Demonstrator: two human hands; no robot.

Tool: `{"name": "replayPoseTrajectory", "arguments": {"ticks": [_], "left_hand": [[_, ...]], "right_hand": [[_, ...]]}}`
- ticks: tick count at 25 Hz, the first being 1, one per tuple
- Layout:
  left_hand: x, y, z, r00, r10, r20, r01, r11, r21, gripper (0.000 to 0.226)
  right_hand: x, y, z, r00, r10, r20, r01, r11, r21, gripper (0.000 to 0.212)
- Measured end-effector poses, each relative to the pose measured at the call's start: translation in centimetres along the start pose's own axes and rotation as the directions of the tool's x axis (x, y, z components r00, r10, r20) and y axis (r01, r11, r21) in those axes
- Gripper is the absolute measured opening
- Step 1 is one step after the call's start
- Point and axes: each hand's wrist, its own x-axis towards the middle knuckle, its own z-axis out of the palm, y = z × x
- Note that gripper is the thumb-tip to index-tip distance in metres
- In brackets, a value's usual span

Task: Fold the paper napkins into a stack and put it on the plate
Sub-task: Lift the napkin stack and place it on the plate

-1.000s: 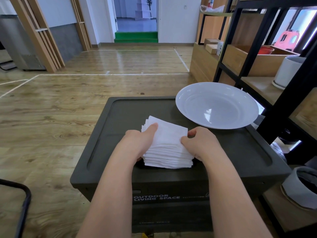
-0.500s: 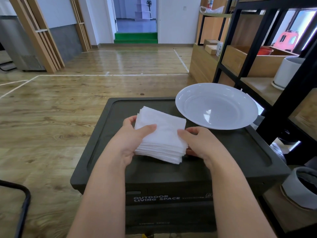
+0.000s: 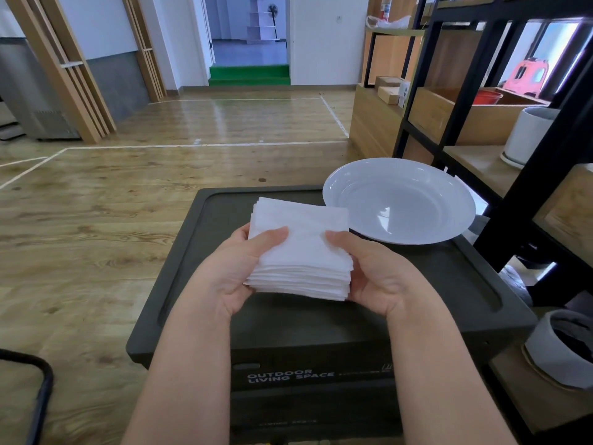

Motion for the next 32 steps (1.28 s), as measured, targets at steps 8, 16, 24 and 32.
{"name": "replayPoseTrajectory", "arguments": {"ticks": [8,16,24,32], "left_hand": [[0.3,-0.7,0.3,0.997,-0.08,-0.009,0.079,0.995,-0.068,0.035],[7.0,3.4,9.9,0.981,0.194,0.013,-0.168,0.808,0.565,0.044],[16.4,2.1,15.3,0.994,0.112,0.007,-0.082,0.684,0.725,0.027],[16.5,1.1,16.1,0.961,0.262,0.083,-0.2,0.458,0.866,0.032]], "right_hand": [[-0.7,-0.7,-1.3,0.986,-0.109,-0.124,0.112,0.994,0.014,0.02],[2.3,-7.9,-6.0,0.862,-0.249,-0.442,0.161,0.96,-0.228,0.005],[9.1,-11.8,-11.3,0.768,-0.391,-0.508,-0.114,0.696,-0.709,0.017],[8.8,-10.9,-11.5,0.664,-0.626,-0.408,-0.205,0.373,-0.905,0.021]]}}
